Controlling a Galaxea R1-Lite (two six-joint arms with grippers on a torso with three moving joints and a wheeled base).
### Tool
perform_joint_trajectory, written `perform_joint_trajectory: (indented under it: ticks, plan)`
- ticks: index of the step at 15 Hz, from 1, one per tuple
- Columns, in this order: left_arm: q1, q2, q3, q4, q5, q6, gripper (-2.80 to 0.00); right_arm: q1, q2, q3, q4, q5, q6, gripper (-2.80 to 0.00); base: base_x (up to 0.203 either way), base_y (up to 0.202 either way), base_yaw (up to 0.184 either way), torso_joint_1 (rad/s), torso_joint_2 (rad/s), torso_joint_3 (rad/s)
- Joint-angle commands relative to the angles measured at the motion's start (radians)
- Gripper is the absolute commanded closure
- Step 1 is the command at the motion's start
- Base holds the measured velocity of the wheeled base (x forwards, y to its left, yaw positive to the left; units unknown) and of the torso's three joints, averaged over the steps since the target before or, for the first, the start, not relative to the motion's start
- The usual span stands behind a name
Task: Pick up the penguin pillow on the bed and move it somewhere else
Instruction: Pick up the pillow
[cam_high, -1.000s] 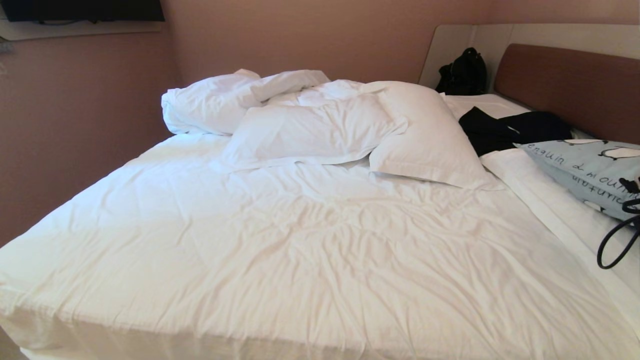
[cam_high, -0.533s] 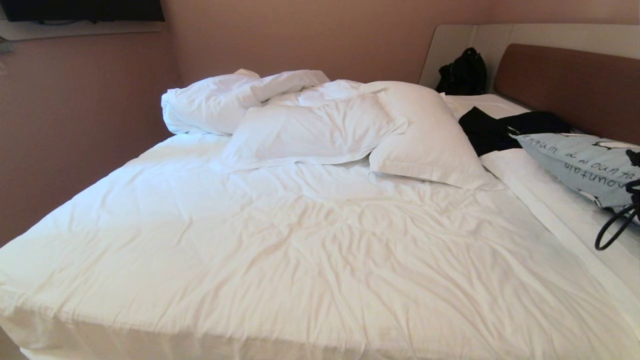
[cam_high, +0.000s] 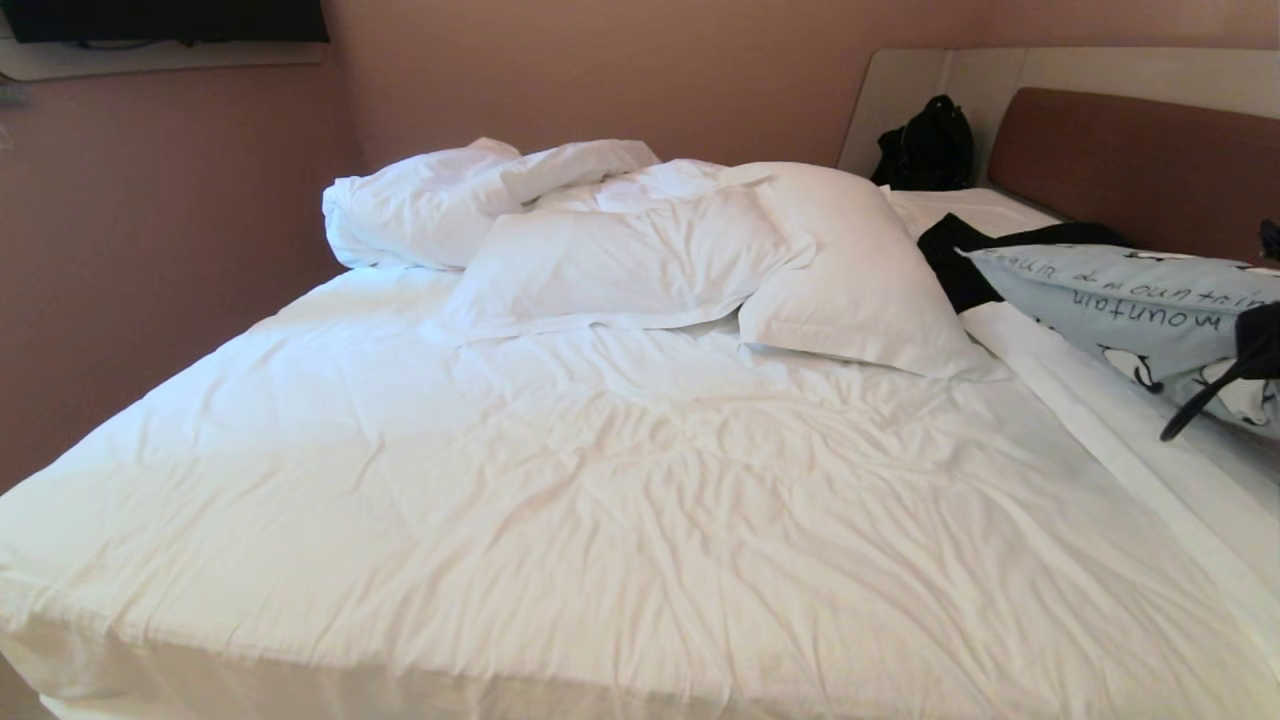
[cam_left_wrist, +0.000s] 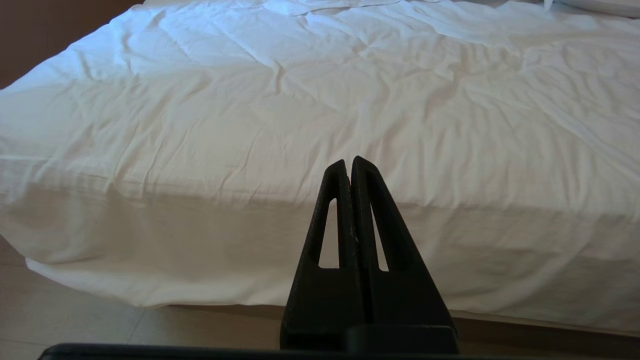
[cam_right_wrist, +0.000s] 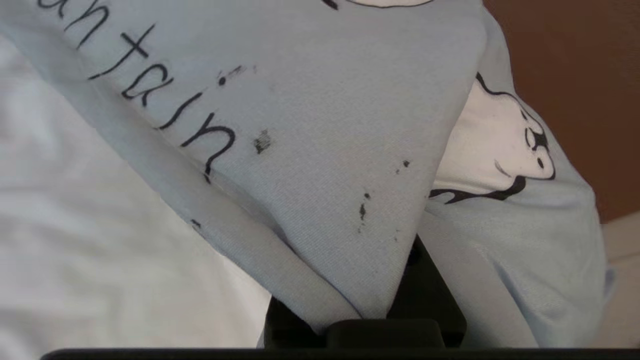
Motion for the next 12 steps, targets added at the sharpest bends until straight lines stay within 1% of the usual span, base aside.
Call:
perform_joint_trajectory:
  ticks: [1, 5, 6, 7, 9, 12]
  plan:
    - [0.0, 0.0, 0.002, 0.0, 0.001, -0.001, 0.0, 0.028, -0.038, -0.012, 0.078, 0.035, 0.121, 0.0, 0.0, 0.0, 0.0, 0.0, 0.0, 0.0]
    - [0.0, 0.0, 0.002, 0.0, -0.001, -0.001, 0.0, 0.085, -0.106, -0.039, 0.241, 0.19, 0.249, 0.0, 0.0, 0.0, 0.0, 0.0, 0.0, 0.0]
    - [0.0, 0.0, 0.002, 0.0, -0.001, -0.001, 0.0, 0.092, -0.118, -0.049, 0.27, 0.22, 0.271, 0.0, 0.0, 0.0, 0.0, 0.0, 0.0, 0.0]
    - [0.0, 0.0, 0.002, 0.0, 0.001, -0.001, 0.0, 0.095, -0.138, -0.066, 0.313, 0.27, 0.309, 0.0, 0.0, 0.0, 0.0, 0.0, 0.0, 0.0]
    - [0.0, 0.0, 0.002, 0.0, 0.0, -0.001, 0.0, 0.099, -0.169, -0.105, 0.396, 0.335, 0.373, 0.0, 0.0, 0.0, 0.0, 0.0, 0.0, 0.0]
    - [0.0, 0.0, 0.002, 0.0, 0.001, -0.001, 0.0, 0.1, -0.21, -0.136, 0.485, 0.432, 0.419, 0.0, 0.0, 0.0, 0.0, 0.0, 0.0, 0.0]
